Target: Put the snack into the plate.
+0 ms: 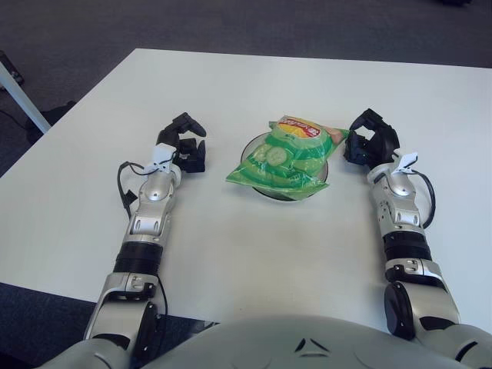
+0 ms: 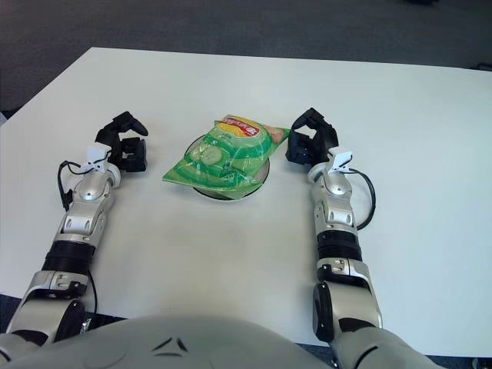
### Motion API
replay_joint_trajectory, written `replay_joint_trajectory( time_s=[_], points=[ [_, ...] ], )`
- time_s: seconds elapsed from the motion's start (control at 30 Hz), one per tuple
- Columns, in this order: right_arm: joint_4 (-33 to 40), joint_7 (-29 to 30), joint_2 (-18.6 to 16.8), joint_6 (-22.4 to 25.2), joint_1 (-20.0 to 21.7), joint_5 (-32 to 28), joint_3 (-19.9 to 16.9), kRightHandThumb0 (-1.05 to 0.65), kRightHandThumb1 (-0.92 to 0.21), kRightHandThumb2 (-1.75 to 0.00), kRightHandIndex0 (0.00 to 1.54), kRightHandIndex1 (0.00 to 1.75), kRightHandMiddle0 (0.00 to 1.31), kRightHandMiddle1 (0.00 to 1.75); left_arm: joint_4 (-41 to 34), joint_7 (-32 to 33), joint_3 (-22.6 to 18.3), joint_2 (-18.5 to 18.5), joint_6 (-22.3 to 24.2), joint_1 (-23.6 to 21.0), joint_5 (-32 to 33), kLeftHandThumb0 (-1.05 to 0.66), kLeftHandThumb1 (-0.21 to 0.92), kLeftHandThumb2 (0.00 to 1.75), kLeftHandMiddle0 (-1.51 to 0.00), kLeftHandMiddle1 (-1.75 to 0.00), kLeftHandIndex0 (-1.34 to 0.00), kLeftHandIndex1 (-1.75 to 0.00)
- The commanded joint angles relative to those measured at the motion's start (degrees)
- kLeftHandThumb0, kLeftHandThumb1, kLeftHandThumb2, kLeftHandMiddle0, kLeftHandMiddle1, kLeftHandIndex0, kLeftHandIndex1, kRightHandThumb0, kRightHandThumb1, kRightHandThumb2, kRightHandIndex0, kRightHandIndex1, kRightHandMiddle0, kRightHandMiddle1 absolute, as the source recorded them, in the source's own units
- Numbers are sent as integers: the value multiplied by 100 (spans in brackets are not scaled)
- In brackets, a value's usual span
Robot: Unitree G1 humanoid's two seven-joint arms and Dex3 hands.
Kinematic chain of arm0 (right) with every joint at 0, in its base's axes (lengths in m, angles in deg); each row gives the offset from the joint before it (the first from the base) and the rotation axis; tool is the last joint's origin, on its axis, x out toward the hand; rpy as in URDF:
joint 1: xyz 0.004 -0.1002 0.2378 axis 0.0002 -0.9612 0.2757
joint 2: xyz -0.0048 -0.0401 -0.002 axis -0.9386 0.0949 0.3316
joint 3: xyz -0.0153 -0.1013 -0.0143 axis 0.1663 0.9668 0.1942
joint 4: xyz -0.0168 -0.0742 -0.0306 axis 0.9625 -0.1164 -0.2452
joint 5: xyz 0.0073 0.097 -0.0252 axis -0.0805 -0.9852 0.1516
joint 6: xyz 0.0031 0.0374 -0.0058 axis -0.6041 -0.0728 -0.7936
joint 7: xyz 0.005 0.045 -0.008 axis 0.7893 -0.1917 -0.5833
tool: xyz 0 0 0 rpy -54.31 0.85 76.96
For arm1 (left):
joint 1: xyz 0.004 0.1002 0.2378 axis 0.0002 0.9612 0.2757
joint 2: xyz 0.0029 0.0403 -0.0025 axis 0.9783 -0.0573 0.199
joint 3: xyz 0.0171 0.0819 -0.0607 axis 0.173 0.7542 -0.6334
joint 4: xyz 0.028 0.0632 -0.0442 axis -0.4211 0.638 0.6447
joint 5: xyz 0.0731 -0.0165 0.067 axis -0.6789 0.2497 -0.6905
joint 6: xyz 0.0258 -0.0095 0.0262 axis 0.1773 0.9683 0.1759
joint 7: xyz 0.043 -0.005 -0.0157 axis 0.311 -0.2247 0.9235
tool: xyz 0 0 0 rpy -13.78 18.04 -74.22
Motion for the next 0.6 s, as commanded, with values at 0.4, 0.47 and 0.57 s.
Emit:
replay_joint_trajectory(
  time_s=[0.4,0.47,0.57],
  points=[
    [387,-324,298,1970,-447,225,482,-46,-38,-124,127,175,56,175,36,-10,4,-484,152,681,223,-50,25,139,-126,-175,-66,-175],
    [489,-341,313,2160,-455,197,489,-46,-39,-124,127,175,56,175,31,-5,-1,-492,150,683,226,-50,25,139,-126,-175,-66,-175],
    [609,-351,313,2373,-462,148,470,-46,-40,-123,125,175,55,175,24,-15,-9,-501,167,685,236,-50,25,139,-126,-175,-66,-175]
  ],
)
